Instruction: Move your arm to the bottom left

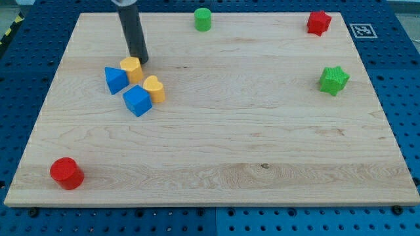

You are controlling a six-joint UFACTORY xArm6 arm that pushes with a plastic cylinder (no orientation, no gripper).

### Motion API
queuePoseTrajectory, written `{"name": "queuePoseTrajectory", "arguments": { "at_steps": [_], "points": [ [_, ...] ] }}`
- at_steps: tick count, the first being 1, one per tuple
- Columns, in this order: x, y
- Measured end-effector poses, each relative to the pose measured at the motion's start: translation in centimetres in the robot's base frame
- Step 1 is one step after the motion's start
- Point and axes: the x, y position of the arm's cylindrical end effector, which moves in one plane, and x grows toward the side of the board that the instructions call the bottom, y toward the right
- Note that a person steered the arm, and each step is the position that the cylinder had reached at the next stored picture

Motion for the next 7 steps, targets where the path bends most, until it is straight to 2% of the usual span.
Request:
{"name": "queuePoseTrajectory", "arguments": {
  "at_steps": [1, 3, 4, 5, 6, 7],
  "points": [
    [1.9, 0.0],
    [1.6, 2.1],
    [1.4, 11.0],
    [3.8, 21.1],
    [10.7, 24.3],
    [14.2, 23.8]
  ]
}}
